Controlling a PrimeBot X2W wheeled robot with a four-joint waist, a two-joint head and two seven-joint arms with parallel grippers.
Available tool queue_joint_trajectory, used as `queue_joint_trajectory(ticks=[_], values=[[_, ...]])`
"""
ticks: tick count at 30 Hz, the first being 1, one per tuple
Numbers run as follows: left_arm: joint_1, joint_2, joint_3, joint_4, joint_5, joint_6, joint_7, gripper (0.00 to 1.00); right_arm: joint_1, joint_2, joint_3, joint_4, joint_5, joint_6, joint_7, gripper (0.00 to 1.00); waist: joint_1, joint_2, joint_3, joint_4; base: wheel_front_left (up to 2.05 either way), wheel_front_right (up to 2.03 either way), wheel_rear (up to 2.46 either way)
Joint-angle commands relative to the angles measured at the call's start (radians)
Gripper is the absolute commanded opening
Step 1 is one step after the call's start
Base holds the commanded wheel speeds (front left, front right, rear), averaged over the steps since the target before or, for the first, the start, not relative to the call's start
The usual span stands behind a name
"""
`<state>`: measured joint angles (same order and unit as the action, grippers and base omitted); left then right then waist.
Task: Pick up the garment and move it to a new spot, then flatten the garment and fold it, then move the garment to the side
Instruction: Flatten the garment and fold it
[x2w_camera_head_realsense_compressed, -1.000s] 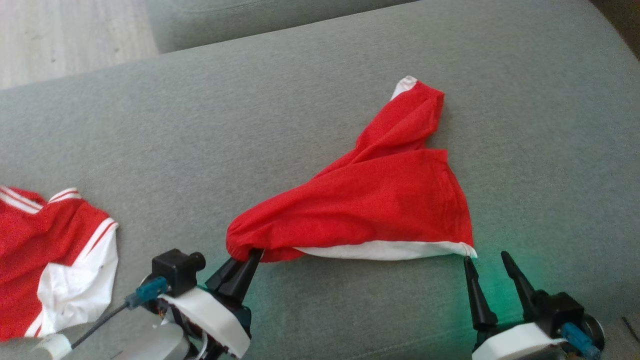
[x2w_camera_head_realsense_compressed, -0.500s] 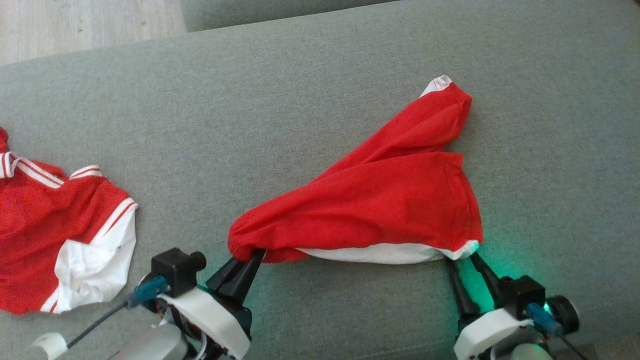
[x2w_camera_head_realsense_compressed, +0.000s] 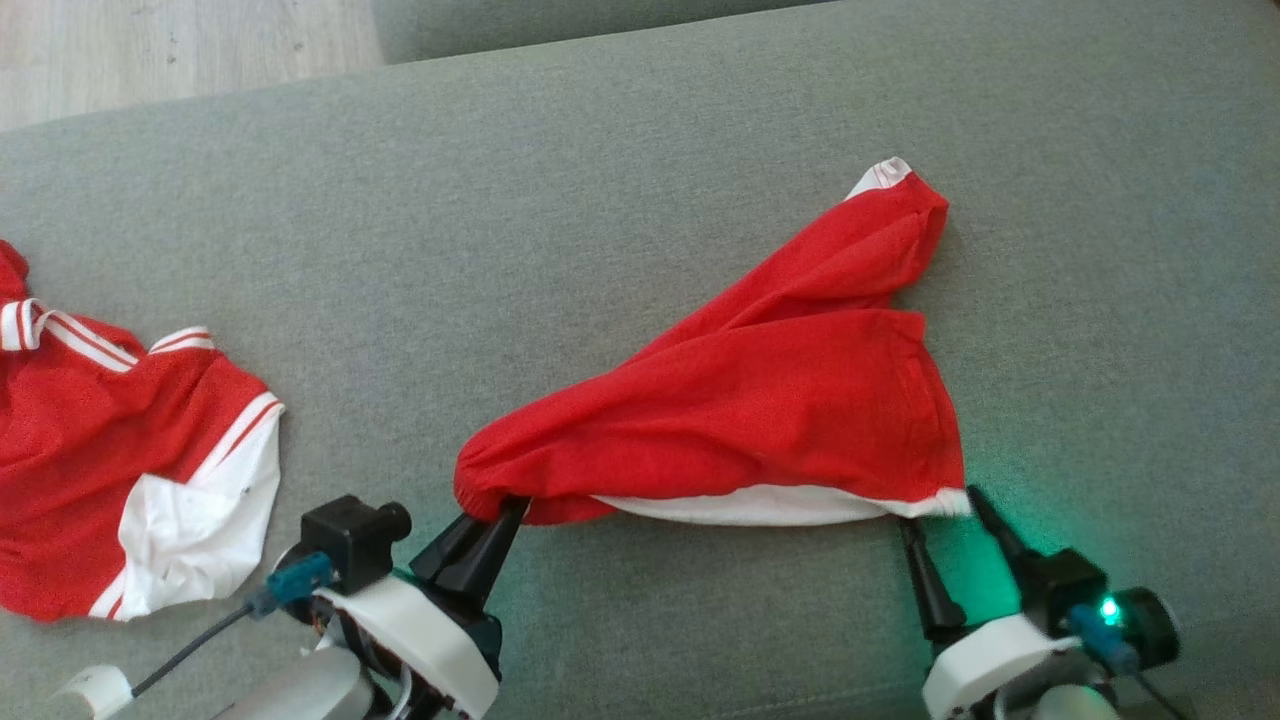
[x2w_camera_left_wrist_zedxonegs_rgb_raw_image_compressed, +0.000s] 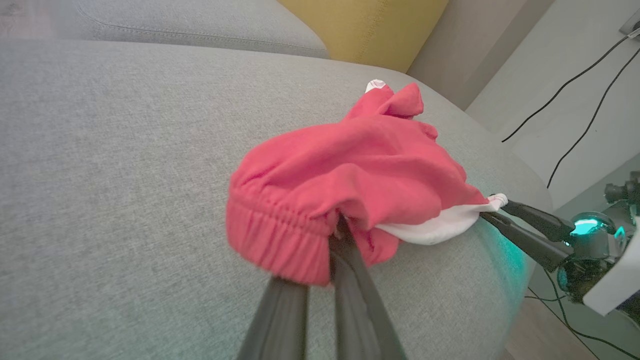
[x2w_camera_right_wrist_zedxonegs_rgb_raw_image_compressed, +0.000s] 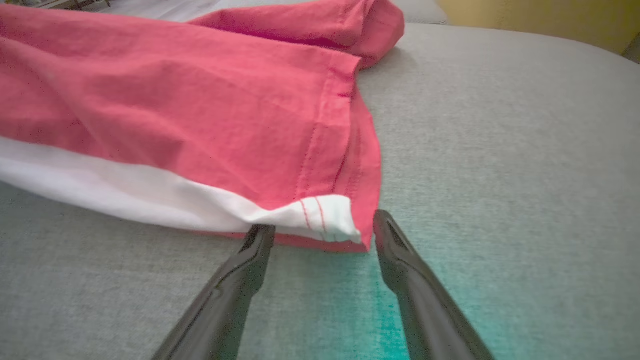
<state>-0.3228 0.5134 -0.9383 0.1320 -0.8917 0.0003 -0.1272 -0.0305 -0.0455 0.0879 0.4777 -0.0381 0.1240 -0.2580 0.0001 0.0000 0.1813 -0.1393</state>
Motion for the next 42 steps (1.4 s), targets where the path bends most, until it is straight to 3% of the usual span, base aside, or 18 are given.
queue_joint_trajectory(ticks=[1,2,6,13,14,15,33,34,35,37,42], values=[[-0.042,0.03,0.037,-0.021,0.009,0.006,-0.004,0.0,-0.01,-0.005,0.034,-0.016,0.002,0.007,-0.004,0.41,-0.0001,0.0,0.0,0.001,0.0,0.0,0.0],[-0.043,0.03,0.036,-0.02,0.009,0.005,-0.004,0.0,-0.012,-0.005,0.045,-0.011,0.001,0.007,-0.004,0.0,-0.0001,0.0,0.0,0.003,0.0,0.0,0.0],[-0.048,0.031,0.032,-0.013,0.016,0.004,-0.007,0.0,-0.025,-0.005,0.066,-0.046,-0.001,0.007,-0.004,0.0,-0.0001,0.0,0.0,0.004,0.0,0.0,0.0],[-0.046,0.011,0.007,0.079,0.021,-0.016,-0.01,0.0,-0.027,-0.005,-0.012,-0.223,0.004,0.007,-0.004,0.0,-0.0001,0.0,-0.005,0.011,0.0,0.0,0.0],[-0.045,0.005,-0.002,0.099,0.023,-0.024,-0.007,0.35,-0.028,-0.005,-0.012,-0.227,0.002,0.007,-0.004,0.0,-0.0001,0.0,-0.007,0.014,0.0,0.0,0.0],[-0.044,-0.002,-0.01,0.117,0.025,-0.03,-0.007,1.0,-0.031,-0.005,-0.011,-0.229,0.0,0.007,-0.004,0.0,-0.0001,0.0,-0.01,0.016,0.0,0.0,0.0],[-0.002,-0.131,-0.05,0.268,-0.044,-0.101,-0.06,1.0,-0.017,-0.005,-0.005,-0.227,-0.007,0.007,-0.004,0.0,-0.0001,0.0,-0.021,0.063,0.0,0.0,0.0],[-0.003,-0.137,-0.049,0.273,-0.051,-0.106,-0.064,0.84,-0.016,-0.005,-0.005,-0.226,-0.008,0.007,-0.004,0.0,-0.0001,0.0,-0.021,0.063,0.0,0.0,0.0],[-0.004,-0.142,-0.046,0.278,-0.055,-0.109,-0.071,0.35,-0.015,-0.005,-0.004,-0.225,-0.008,0.007,-0.004,0.0,-0.0001,0.0,-0.021,0.062,0.0,0.0,0.0],[-0.01,-0.156,-0.034,0.298,-0.063,-0.114,-0.092,0.0,-0.012,-0.005,-0.004,-0.222,-0.011,0.007,-0.004,0.0,-0.0001,0.0,-0.024,0.062,0.0,0.0,0.0],[-0.003,-0.184,-0.01,0.319,-0.102,-0.124,-0.115,0.0,-0.004,-0.005,-0.005,-0.214,-0.014,0.007,-0.004,0.0,-0.0001,0.0,-0.035,0.062,0.0,0.0,0.0]])
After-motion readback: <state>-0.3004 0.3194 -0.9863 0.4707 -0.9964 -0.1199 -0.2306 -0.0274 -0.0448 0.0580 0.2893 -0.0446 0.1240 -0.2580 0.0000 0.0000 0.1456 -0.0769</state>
